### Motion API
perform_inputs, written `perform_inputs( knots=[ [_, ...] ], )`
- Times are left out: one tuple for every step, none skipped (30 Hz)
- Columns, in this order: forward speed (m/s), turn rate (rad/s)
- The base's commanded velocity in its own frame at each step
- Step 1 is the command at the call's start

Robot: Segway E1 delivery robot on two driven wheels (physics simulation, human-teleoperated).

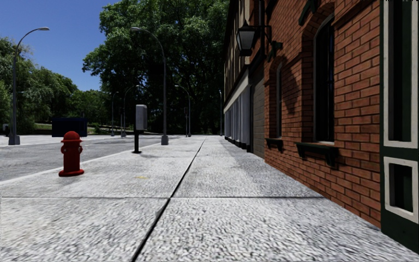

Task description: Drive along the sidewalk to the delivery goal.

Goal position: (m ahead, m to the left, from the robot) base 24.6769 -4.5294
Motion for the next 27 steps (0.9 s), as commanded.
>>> perform_inputs(
  knots=[
    [2.00,0.00],
    [2.00,0.00],
    [2.00,0.00],
    [2.00,0.00],
    [2.00,0.00],
    [2.00,0.00],
    [2.00,0.00],
    [2.00,0.00],
    [2.00,0.00],
    [2.00,0.00],
    [2.00,0.00],
    [2.00,0.00],
    [2.00,0.00],
    [2.00,0.00],
    [2.00,0.00],
    [2.00,0.00],
    [2.00,0.00],
    [2.00,0.00],
    [2.00,0.00],
    [2.00,0.00],
    [2.00,0.00],
    [2.00,0.00],
    [2.00,0.00],
    [2.00,0.00],
    [2.00,0.00],
    [2.00,0.00],
    [2.00,0.00]
  ],
)
